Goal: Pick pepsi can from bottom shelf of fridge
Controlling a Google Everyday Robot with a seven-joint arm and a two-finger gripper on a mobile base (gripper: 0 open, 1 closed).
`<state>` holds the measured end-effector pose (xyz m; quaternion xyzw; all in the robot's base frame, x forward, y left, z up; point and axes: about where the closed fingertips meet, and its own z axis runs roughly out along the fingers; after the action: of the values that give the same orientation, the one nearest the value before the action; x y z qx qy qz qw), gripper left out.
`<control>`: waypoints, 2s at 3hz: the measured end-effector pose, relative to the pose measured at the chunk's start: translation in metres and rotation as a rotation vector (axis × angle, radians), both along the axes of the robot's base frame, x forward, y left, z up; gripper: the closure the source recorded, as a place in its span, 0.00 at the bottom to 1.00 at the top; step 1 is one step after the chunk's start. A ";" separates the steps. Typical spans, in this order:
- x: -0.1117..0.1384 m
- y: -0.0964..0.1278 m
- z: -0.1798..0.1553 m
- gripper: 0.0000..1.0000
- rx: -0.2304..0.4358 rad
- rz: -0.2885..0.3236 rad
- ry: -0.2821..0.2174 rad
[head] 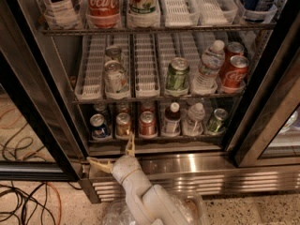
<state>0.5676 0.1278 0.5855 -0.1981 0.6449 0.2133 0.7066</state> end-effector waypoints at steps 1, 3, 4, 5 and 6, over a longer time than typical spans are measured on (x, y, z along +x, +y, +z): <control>0.000 0.000 0.000 0.00 0.000 0.000 0.000; -0.005 0.017 -0.005 0.00 -0.039 0.057 0.009; -0.005 0.032 -0.011 0.00 -0.015 0.028 -0.009; -0.005 0.032 -0.011 0.00 -0.015 0.027 -0.010; -0.004 0.014 -0.001 0.00 -0.042 0.025 -0.032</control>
Offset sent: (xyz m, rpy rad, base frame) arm -0.0039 0.0080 -0.0002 -0.0312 0.0001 0.0407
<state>0.5639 0.1414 0.5845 -0.2243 0.6354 0.2052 0.7099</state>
